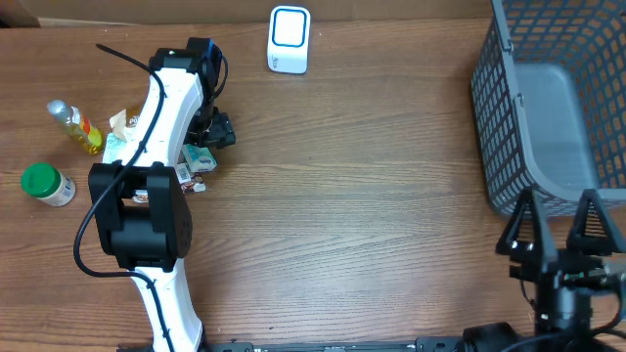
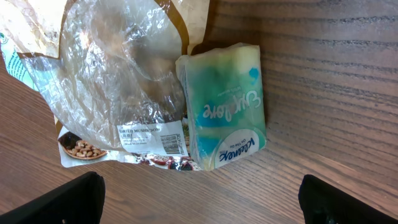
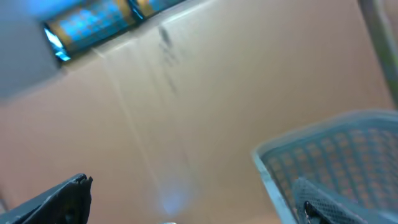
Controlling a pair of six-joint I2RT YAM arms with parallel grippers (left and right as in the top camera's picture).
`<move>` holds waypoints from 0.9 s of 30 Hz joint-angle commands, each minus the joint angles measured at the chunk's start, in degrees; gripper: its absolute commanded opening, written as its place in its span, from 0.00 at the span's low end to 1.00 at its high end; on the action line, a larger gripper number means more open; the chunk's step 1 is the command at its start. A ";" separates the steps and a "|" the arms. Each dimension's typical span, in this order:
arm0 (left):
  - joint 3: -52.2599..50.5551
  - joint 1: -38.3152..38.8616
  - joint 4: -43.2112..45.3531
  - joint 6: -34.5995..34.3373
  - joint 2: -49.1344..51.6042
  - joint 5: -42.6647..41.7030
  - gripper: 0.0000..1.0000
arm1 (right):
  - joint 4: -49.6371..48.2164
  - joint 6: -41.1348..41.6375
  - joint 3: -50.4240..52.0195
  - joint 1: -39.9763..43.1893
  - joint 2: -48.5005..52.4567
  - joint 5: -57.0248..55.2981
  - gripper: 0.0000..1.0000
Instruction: Scan the item barcode
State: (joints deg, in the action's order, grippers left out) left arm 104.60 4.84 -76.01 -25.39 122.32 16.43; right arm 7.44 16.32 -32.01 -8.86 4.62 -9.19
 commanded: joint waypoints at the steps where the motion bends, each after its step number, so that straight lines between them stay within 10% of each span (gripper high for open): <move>1: -0.24 0.09 0.02 -0.81 0.17 -0.20 1.00 | -6.43 -3.30 6.25 1.03 -3.26 5.51 1.00; 20: -0.24 0.09 0.02 -0.81 0.17 -0.20 1.00 | -13.81 -1.33 31.65 1.73 -4.46 7.41 1.00; 27: -0.24 0.09 0.02 -0.81 0.17 -0.22 1.00 | -2.38 -1.40 31.56 1.70 -4.46 7.87 1.00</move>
State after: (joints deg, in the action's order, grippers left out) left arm 104.60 4.84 -75.99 -25.39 122.32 16.43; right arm 2.68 14.76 -1.06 -7.49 0.67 -1.69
